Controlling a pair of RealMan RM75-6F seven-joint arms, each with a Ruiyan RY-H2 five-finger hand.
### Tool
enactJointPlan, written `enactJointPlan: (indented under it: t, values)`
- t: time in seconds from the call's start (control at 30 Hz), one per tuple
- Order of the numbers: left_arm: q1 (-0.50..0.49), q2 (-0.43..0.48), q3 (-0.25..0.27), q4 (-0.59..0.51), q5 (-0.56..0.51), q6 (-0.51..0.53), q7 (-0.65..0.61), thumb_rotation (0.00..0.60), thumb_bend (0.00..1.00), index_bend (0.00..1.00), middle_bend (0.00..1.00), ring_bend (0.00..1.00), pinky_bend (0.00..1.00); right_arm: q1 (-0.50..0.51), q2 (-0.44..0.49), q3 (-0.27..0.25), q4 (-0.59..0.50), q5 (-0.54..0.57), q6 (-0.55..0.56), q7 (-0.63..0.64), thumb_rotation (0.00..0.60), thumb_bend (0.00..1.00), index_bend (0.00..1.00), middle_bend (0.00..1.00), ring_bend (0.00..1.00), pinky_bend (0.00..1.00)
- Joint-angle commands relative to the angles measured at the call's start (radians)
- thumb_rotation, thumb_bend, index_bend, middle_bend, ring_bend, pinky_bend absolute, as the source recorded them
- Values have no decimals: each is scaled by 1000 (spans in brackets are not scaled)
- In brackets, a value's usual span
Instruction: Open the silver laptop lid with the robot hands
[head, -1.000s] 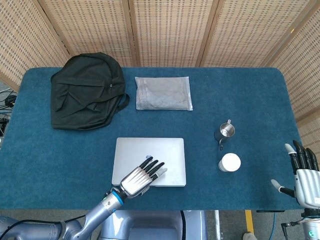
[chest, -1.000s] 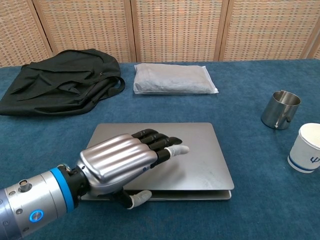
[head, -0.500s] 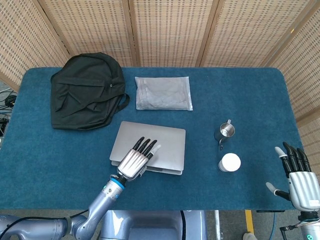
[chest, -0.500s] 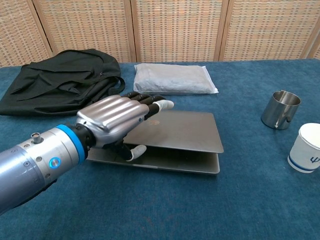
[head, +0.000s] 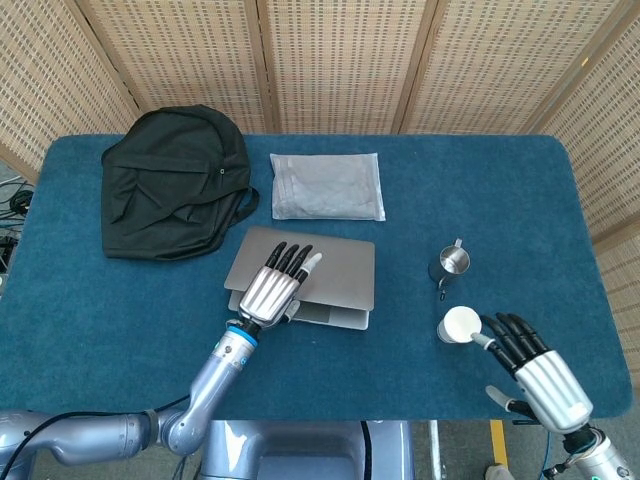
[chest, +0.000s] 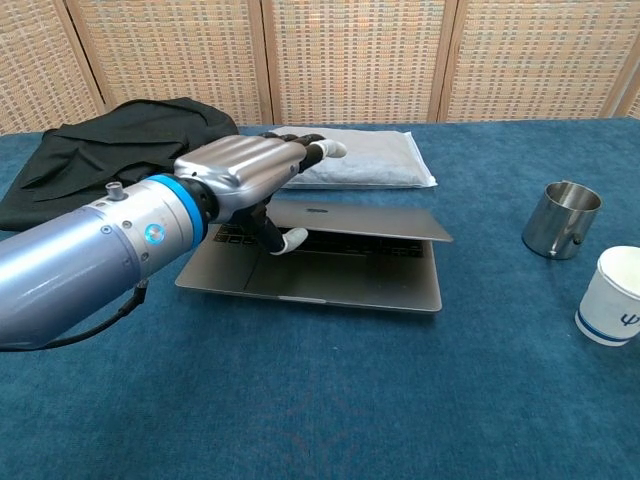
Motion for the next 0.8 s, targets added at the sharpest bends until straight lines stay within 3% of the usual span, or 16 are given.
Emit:
enactJointPlan:
  t: [0.03,0.23,0.43,0.6,0.8]
  values:
    - [-24,-2,-10,6,-19,5,3,600,544,0,0,0,0,58,-23,-34,31,-44,-62,48,600,510,189,134,40,133]
    - [-49,8,-14,8,-44,25,-4,600,543,0,0,0,0,138,-45,-34,7,-36,-185,40,600,796,189,137,45,137]
    - [-61,35,-4,8,-56,35,-30,600,544,0,0,0,0,218,-61,10,-90,51,-358,-62,600,991,189,123,45,137]
    - [-68,61,3,4,-64,41,-57,600,544,0,0,0,0,285,-91,50,-160,166,-535,-164,600,1000,188,120,44,137]
    - [-68,89,13,-2,-57,43,-87,600,543,0,0,0,0,326,-143,81,-168,247,-634,-257,600,1000,179,113,44,137]
